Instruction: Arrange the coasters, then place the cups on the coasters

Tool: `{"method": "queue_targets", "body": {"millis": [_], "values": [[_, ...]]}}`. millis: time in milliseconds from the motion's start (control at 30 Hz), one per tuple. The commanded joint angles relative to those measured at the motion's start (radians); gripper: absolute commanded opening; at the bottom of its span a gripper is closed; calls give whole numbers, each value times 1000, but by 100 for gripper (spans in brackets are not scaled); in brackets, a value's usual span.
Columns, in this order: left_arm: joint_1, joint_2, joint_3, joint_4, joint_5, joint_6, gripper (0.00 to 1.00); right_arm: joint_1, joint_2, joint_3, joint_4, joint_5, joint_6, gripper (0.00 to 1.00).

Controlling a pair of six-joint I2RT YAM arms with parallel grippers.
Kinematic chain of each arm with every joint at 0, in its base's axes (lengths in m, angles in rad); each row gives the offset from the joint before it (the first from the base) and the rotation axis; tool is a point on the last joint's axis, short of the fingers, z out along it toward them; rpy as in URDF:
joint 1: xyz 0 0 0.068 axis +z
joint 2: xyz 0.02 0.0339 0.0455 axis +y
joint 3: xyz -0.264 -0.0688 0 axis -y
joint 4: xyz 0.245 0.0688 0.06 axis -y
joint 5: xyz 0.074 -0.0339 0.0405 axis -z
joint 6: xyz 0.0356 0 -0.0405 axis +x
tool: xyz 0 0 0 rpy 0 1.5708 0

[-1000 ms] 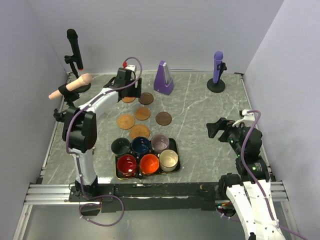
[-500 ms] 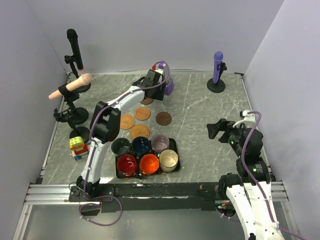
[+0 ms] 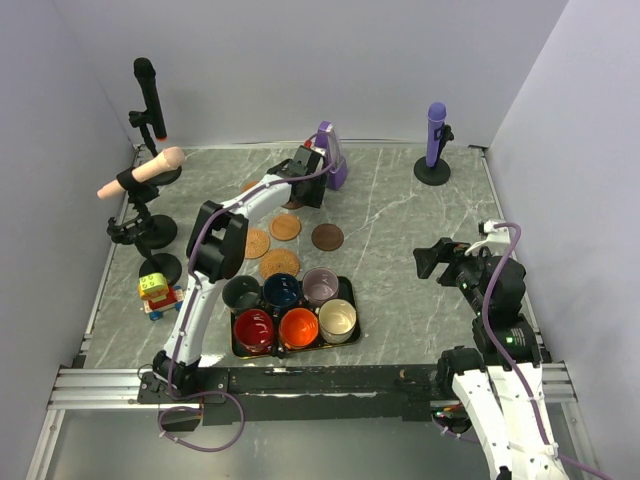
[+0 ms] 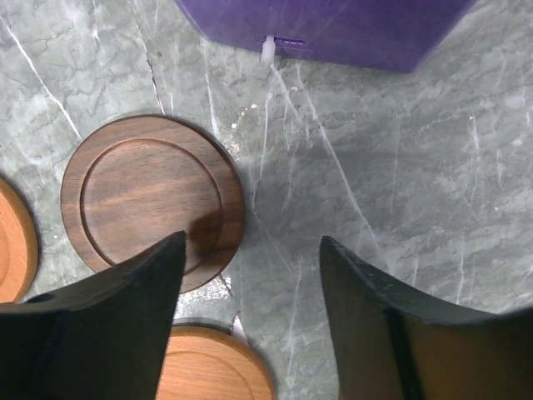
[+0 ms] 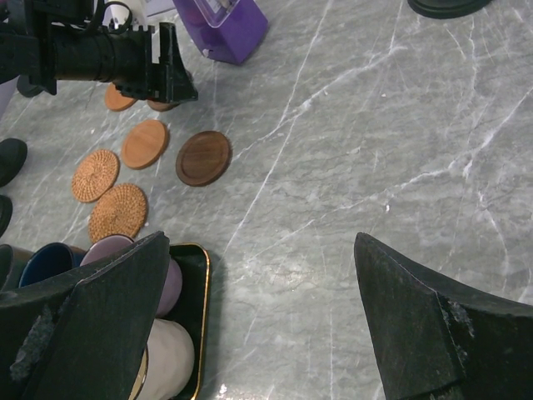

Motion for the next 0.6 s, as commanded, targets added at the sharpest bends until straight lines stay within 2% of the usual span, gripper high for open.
{"method": "queue_targets", "body": {"millis": [0,333,567], "values": [[-2,9,21,1,2,7,66,-4,-1,54,11,-1,-4,98],[-4,-37,-86,11,19,14,50,-4,-7,48,15,3,2,98],[-2,-100,-200,17,-30,2,46,-4,-25,43,5,11,4,98]]}}
